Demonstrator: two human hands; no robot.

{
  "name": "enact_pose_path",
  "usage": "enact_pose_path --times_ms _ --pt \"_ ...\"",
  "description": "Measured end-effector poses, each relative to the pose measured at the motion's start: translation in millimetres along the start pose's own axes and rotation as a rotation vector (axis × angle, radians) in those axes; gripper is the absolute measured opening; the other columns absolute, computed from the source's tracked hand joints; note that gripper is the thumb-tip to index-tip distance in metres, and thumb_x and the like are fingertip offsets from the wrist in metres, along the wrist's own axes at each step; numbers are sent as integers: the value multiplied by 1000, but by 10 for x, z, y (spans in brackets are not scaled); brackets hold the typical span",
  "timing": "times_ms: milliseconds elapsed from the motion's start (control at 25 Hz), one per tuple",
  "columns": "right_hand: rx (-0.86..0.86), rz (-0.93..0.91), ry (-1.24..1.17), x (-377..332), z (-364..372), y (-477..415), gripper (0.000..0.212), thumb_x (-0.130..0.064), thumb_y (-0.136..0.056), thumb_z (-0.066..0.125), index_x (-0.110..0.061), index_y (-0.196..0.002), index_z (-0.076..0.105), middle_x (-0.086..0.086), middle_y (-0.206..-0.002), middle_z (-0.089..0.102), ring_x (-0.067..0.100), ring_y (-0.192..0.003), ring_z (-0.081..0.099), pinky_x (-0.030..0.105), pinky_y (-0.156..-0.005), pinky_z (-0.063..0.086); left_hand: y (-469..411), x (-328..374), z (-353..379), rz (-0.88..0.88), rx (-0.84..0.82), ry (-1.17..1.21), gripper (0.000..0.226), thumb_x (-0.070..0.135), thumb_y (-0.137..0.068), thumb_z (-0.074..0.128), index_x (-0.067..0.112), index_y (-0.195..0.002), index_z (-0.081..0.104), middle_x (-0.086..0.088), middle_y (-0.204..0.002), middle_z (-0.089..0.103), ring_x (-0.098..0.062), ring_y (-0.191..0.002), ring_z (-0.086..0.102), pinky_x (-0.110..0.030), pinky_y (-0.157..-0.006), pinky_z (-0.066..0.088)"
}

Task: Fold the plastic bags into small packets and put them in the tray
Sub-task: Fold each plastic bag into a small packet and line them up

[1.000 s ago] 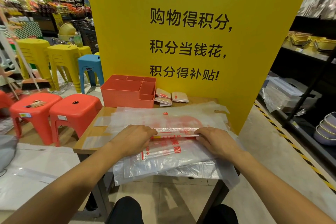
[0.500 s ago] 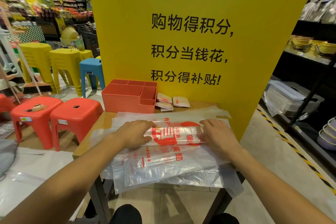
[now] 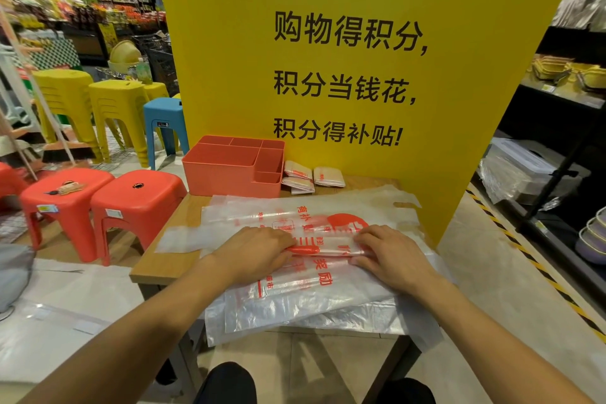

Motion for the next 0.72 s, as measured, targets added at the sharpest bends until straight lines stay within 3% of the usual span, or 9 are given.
enact_pose_path --times_ms 120,280,440,560,720 --pt "27 -14 21 -8 -27 13 60 -70 -98 35 -29 -132 62 -8 -129 62 16 -109 61 33 -84 54 -8 10 -51 10 50 -20 30 50 -109 30 36 -121 54 11 -119 69 -18 -96 67 -41 -81 56" --pt "39 -7 3 -2 -40 41 39 -55 -103 46 -29 -129 59 -7 -122 67 18 -101 65 34 -78 53 -49 5 -61 -20 34 33 23 49 -106 43 32 -115 55 9 -119 65 -18 -100 64 -36 -77 50" --pt "-11 25 -4 58 -127 -22 48 -69 -99 29 -29 -105 55 -6 -100 69 20 -84 64 40 -70 50 -124 -128 -42 -97 -38 102 29 50 -105 42 31 -116 61 7 -120 68 -20 -105 63 -40 -83 53" --pt "-57 53 -13 115 -219 -159 39 -64 -102 39 -28 -109 51 -1 -101 72 26 -85 65 42 -72 51 -227 -188 -128 -125 -91 97 33 48 -105 47 29 -127 61 1 -127 68 -25 -112 62 -39 -82 47" --pt "-87 85 67 182 -253 -392 51 -70 -99 35 -26 -119 50 5 -103 75 33 -92 68 41 -72 50 -399 -340 -199 -180 -159 154 45 52 -103 53 25 -139 55 -5 -135 64 -28 -117 60 -40 -89 49"
Point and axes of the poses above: each hand's wrist, its own y-axis away from the middle knuckle, its own z-axis out of the palm, x = y × z, the point moved 8 cm from there along -y, towards the middle knuckle
